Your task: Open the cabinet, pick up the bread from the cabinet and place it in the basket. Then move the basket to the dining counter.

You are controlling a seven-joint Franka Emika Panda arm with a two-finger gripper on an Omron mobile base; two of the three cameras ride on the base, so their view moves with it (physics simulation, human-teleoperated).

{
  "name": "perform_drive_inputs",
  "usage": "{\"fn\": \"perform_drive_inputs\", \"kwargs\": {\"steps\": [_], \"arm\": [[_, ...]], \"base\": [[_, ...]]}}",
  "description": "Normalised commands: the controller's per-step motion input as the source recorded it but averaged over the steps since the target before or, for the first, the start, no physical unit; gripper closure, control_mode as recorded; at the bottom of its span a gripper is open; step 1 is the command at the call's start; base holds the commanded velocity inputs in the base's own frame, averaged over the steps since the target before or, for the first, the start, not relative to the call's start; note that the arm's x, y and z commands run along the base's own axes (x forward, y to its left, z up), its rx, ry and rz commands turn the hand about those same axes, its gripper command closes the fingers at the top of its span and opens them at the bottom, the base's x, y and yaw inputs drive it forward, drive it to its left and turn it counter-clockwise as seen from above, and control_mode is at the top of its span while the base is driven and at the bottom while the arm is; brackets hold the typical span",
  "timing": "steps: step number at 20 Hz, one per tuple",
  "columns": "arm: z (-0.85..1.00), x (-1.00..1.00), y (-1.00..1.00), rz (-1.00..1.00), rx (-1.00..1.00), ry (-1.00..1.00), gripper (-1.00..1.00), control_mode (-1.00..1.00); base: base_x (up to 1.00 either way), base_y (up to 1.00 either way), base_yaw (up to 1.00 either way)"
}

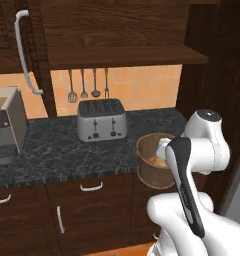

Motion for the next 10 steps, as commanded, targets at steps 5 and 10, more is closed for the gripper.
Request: {"fn": "perform_drive_inputs", "kwargs": {"steps": [5,10], "arm": [[0.00,0.00,0.00,0.00,0.00,0.00,1.00,1.00],[0.00,0.00,0.00,0.00,0.00,0.00,1.00,1.00]], "base": [[-0.85,0.00,0.23],[-0.36,-0.01,0.86]]}}
